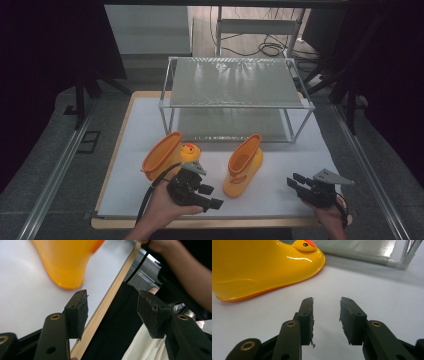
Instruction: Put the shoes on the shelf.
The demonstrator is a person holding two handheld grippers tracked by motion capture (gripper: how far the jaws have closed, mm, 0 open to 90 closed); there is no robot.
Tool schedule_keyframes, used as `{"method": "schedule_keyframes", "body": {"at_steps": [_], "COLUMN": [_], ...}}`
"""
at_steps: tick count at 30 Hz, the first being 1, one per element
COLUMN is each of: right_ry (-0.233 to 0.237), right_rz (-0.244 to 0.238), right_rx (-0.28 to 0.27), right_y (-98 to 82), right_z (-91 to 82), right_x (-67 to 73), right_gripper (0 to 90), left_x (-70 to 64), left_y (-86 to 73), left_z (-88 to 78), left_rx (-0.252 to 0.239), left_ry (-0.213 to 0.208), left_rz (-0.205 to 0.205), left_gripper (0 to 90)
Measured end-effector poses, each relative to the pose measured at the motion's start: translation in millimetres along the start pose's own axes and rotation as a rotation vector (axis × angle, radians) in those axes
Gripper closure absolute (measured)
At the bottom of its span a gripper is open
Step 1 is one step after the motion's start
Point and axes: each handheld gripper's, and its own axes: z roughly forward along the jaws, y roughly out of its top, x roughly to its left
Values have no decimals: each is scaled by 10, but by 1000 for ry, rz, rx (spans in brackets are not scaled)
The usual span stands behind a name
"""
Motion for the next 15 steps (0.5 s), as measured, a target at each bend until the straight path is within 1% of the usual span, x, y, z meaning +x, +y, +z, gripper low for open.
{"method": "schedule_keyframes", "body": {"at_steps": [2,3,6,7,8,15], "right_ry": [0,0,0,-1,-1,-4], "right_rz": [-3,-4,-1,-1,-1,-1], "right_rx": [0,-1,-2,3,3,3], "right_y": [0,0,-1,-2,-2,-6], "right_z": [4,6,10,13,13,13], "right_x": [7,10,14,14,14,11], "right_gripper": [623,623,623,623,623,621], "left_x": [-22,-31,-24,-15,-15,58], "left_y": [92,142,288,381,381,669], "left_z": [-52,-78,-142,-174,-174,-246], "left_rx": [1,0,2,5,5,2], "left_ry": [7,8,-8,-12,-12,-50], "left_rz": [11,9,6,4,4,-14], "left_gripper": [427,427,428,428,428,428]}}
